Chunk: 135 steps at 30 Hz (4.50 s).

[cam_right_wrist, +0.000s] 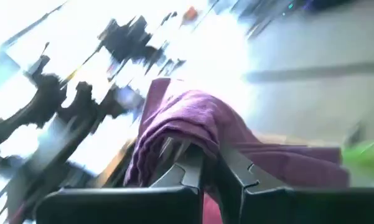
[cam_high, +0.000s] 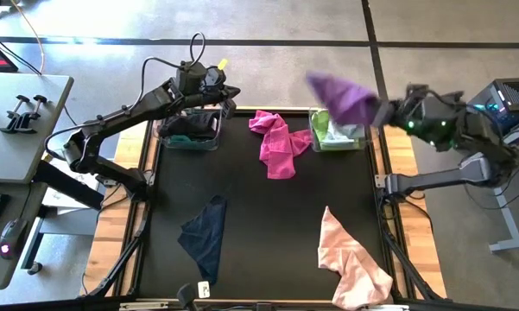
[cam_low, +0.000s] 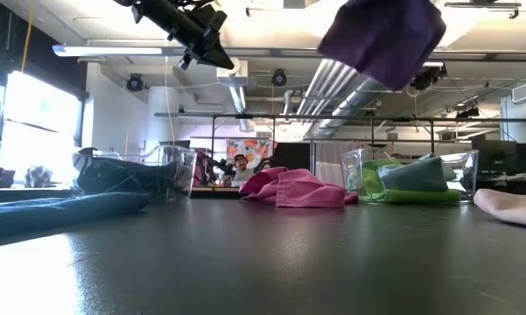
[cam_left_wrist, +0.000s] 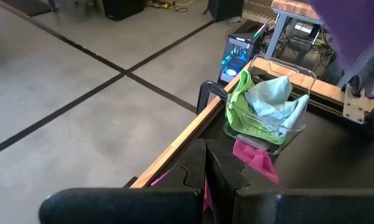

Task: Sort towels by color in basket
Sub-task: Put the violet kitchen towel into the left transparent bin

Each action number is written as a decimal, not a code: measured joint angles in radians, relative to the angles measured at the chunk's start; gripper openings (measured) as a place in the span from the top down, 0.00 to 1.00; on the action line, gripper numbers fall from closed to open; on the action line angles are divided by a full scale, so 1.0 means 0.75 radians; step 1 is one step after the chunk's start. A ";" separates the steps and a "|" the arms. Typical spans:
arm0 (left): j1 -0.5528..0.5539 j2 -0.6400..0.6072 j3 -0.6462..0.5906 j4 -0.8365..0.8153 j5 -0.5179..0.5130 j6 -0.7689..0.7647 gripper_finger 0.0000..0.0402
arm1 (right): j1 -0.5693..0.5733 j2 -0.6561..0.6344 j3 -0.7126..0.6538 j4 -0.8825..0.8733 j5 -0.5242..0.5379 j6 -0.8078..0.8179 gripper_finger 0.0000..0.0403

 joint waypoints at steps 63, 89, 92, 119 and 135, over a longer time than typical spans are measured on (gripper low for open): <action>0.027 0.000 0.000 0.031 -0.037 0.041 1.00 | -1.101 1.518 0.191 -0.461 -1.079 -1.253 0.80; 0.027 0.000 0.000 0.032 -0.036 0.040 1.00 | -1.197 1.119 -0.392 0.085 -0.934 -0.889 0.89; 0.027 0.000 0.000 0.032 -0.036 0.040 1.00 | -1.184 1.118 -0.430 0.091 -0.935 -0.889 0.92; 0.027 0.000 0.000 0.050 -0.036 0.040 1.00 | -1.180 1.100 -0.391 -0.016 -1.014 -0.959 0.53; 0.010 0.000 0.000 0.050 -0.027 0.059 1.00 | -1.168 0.746 -0.146 -0.158 -1.078 -0.974 0.98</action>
